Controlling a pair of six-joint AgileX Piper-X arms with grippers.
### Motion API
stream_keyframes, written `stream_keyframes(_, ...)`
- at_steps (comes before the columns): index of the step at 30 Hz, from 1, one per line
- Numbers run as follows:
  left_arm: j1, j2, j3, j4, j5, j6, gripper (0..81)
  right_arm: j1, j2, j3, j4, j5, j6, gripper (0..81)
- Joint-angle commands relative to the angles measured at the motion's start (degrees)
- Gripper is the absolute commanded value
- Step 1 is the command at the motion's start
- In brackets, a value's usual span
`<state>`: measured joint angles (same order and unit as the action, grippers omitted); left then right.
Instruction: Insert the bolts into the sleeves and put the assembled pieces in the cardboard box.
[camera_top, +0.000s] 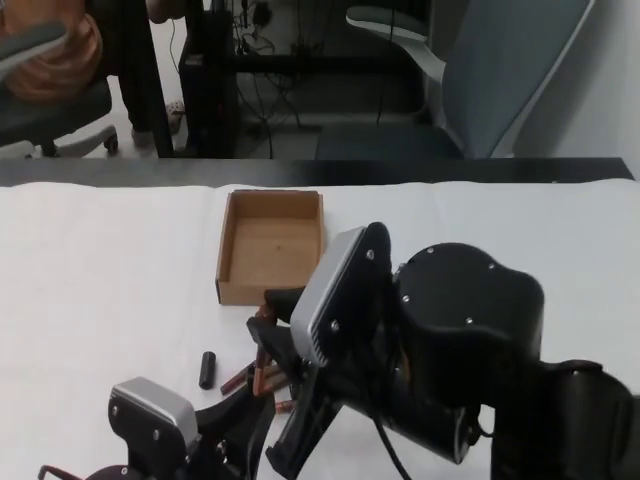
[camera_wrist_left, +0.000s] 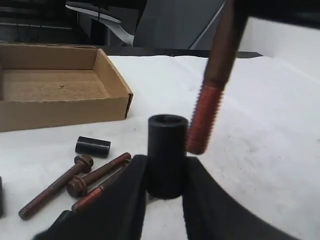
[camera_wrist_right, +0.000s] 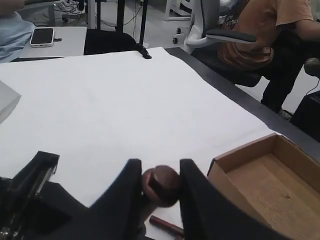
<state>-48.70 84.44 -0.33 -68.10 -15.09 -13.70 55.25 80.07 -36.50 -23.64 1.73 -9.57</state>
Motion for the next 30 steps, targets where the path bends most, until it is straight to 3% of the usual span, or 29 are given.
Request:
stream_keyframes(1,0.0,0.1,-0.2,-3.7,5.4,2.1,1.8,0.0,0.2,-0.4,-2.3,1.1,-1.8,0.6)
stream_keyframes(30,0.1,0.1,-0.1,-2.9,6.0,5.2,1.8,-0.6,3.5,-0.7,-2.7,-0.3,0.2,0.6)
